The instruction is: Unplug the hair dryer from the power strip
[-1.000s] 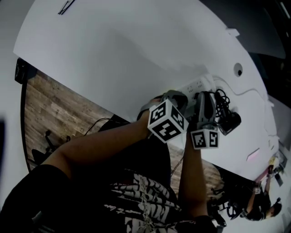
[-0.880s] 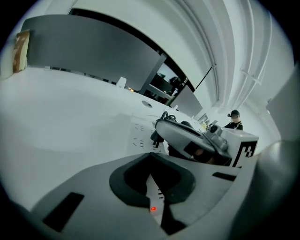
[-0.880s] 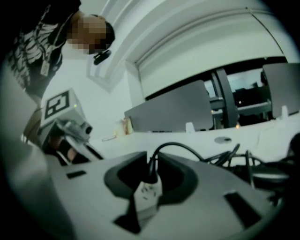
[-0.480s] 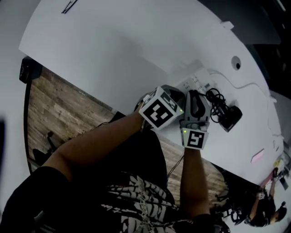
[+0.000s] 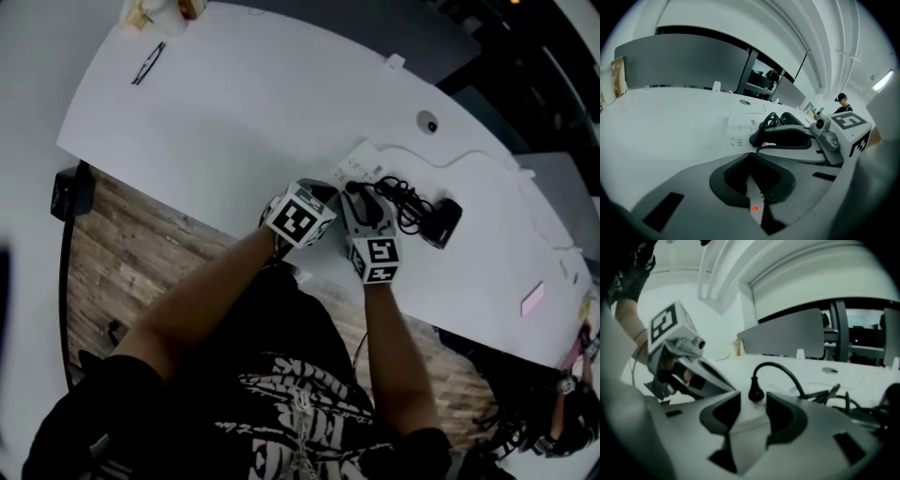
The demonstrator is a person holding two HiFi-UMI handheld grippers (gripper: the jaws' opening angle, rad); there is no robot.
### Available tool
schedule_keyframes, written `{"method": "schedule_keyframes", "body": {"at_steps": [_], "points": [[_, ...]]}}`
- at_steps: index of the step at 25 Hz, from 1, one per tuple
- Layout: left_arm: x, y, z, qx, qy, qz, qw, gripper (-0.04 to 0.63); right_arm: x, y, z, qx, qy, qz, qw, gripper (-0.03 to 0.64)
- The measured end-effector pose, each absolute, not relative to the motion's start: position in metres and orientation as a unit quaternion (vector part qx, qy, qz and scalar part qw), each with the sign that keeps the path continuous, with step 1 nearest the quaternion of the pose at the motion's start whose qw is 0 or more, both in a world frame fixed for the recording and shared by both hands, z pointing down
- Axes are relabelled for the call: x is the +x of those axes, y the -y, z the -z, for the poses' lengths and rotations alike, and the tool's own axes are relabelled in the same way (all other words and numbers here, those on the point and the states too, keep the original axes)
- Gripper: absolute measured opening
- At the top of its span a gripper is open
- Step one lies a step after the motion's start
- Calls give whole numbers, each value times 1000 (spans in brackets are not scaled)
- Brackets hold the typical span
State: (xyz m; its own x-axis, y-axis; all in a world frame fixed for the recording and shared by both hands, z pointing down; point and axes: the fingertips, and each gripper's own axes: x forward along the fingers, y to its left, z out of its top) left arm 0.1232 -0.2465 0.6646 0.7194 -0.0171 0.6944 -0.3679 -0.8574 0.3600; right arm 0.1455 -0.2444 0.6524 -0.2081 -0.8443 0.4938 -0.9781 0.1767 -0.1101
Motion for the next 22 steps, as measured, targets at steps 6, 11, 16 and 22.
{"method": "schedule_keyframes", "body": {"at_steps": [6, 11, 16, 22], "points": [[120, 247, -661, 912, 121, -340, 194, 25, 133, 186, -631, 583, 767, -209, 169, 179], [92, 240, -569, 960, 163, -203, 108, 25, 140, 125, -550, 606, 769, -179, 97, 141], [38, 213, -424, 974, 210, -66, 45, 26, 153, 85, -460, 644, 752, -132, 44, 51], [16, 217, -368, 954, 298, -28, 14, 25, 148, 93, -435, 644, 755, -120, 22, 49]]}}
